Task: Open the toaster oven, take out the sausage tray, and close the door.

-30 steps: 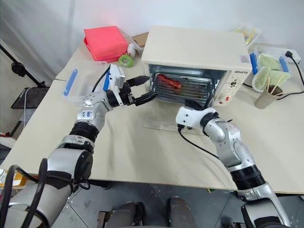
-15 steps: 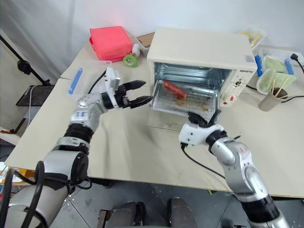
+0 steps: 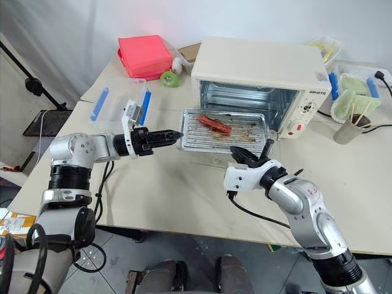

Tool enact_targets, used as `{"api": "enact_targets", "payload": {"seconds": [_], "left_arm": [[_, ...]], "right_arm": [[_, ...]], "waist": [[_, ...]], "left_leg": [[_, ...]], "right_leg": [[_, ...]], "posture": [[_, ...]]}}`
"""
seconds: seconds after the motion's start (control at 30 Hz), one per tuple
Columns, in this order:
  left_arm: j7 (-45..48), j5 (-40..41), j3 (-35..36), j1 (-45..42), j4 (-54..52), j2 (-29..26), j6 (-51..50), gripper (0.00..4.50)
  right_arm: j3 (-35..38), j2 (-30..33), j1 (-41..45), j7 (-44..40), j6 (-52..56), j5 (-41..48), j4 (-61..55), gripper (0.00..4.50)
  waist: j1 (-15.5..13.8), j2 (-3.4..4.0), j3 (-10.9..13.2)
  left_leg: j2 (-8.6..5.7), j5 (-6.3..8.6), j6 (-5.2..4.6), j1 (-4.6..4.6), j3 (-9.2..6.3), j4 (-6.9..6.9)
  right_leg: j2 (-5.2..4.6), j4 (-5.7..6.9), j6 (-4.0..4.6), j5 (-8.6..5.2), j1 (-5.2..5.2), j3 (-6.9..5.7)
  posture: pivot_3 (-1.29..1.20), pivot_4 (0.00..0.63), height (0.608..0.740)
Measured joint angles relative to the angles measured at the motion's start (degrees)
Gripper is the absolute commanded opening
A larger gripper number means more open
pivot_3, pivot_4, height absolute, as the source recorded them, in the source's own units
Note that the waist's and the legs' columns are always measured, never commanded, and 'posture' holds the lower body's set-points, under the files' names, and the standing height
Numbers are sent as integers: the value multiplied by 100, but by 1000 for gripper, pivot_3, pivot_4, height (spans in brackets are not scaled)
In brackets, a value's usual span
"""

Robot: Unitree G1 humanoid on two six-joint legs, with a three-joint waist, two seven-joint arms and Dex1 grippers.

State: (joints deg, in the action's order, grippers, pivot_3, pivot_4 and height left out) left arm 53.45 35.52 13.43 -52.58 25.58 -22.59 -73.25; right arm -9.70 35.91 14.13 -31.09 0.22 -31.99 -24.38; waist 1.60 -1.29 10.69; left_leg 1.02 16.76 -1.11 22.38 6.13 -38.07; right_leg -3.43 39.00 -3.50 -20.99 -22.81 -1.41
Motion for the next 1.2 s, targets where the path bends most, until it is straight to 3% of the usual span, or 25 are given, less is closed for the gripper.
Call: {"api": "enact_targets", "payload": {"seconds": [0.07,0.2,0.6,0.73,1.0,1.2], "left_arm": [[-204,139,158,4,-99,81,-185,4500],[-628,359,441,165,-366,318,-400,3693],[-1478,717,831,546,-674,731,-954,97],[-1733,859,1083,546,-685,787,-1304,45],[-2523,1405,1707,542,-388,876,-1891,0],[-3496,2735,2020,595,591,83,-1914,0]], "right_arm": [[-65,0,5,-47,-78,28,17,7],[-114,0,66,-133,-267,90,77,0],[-115,-2,232,-152,-463,119,241,0],[-107,-2,226,-174,-533,237,245,0],[122,71,86,-381,-537,972,247,2214],[920,320,-527,-572,-649,1914,340,2214]], "waist": [[3,0,0],[3,0,0],[4,0,0],[1,0,0],[-1,-1,-1],[-4,-3,-1]], "left_leg": [[0,0,0,-1,1,0],[-1,0,1,-5,2,0],[-2,0,2,-7,4,-1],[-2,0,2,-8,4,-1],[-2,0,3,-12,3,-1],[-1,1,4,-18,-1,0]], "right_leg": [[0,0,0,0,0,0],[0,-1,0,0,1,1],[0,-1,0,0,1,2],[0,-1,0,0,2,2],[0,2,0,0,3,3],[-3,-2,0,0,13,1]], "posture": [[0,150,740],[0,150,740],[0,150,740],[0,150,740],[0,150,740],[0,150,740]]}}
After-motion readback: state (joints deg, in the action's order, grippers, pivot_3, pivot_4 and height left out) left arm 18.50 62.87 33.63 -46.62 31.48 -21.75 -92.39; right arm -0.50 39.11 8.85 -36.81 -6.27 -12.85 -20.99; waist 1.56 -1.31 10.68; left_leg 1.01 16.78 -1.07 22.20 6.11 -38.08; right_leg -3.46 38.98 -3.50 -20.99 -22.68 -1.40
